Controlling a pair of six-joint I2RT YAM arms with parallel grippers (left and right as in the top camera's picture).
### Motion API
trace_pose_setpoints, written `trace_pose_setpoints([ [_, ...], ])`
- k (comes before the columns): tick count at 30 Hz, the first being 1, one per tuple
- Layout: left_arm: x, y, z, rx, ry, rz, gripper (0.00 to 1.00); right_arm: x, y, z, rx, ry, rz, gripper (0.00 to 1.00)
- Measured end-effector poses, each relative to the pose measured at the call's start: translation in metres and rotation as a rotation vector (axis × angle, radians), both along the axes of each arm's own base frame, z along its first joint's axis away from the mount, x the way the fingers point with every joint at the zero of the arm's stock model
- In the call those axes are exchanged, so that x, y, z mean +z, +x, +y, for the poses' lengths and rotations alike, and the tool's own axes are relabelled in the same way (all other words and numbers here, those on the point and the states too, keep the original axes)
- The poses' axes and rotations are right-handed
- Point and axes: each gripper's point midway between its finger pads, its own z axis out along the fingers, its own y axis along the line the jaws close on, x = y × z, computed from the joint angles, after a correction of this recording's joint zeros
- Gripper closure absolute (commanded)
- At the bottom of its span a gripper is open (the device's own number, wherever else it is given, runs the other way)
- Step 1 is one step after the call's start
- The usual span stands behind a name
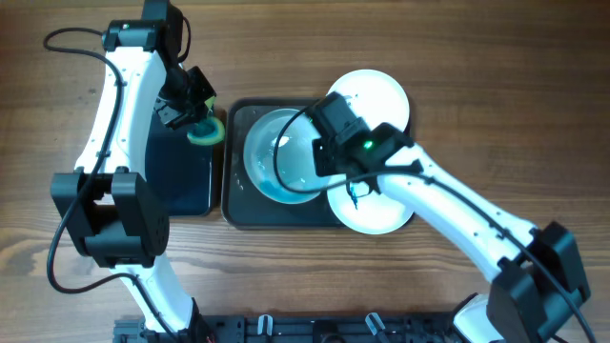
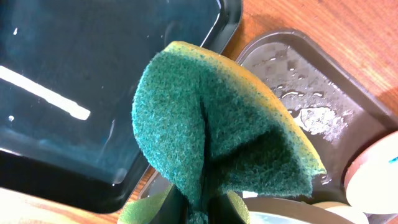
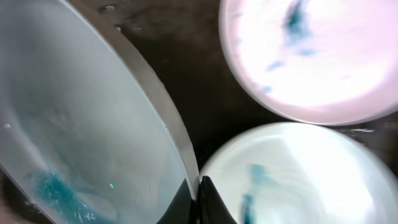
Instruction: Clean dirty plates on tray and stack at the side
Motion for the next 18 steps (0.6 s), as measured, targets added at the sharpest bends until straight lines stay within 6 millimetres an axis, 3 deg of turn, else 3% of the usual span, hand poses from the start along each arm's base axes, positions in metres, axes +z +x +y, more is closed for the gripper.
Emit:
trace_pose_setpoints([
  [4,0.0,-0.003,0.0,-0.003,0.001,0.013,0.96,0.02,-0.006,-0.009,0.016,-0.216,-0.128,0.96],
  [12,0.0,-0.004,0.0,-0.003,0.001,0.014,0.96,0.08,-0.01,0.007,0.154,-0.584,-0.488,0.96],
  [18,0.0,-0.003,0.0,-0.003,0.001,0.014,0.96,0.132,-0.012,0.022,0.117,-0.739,-0.749,0.96],
])
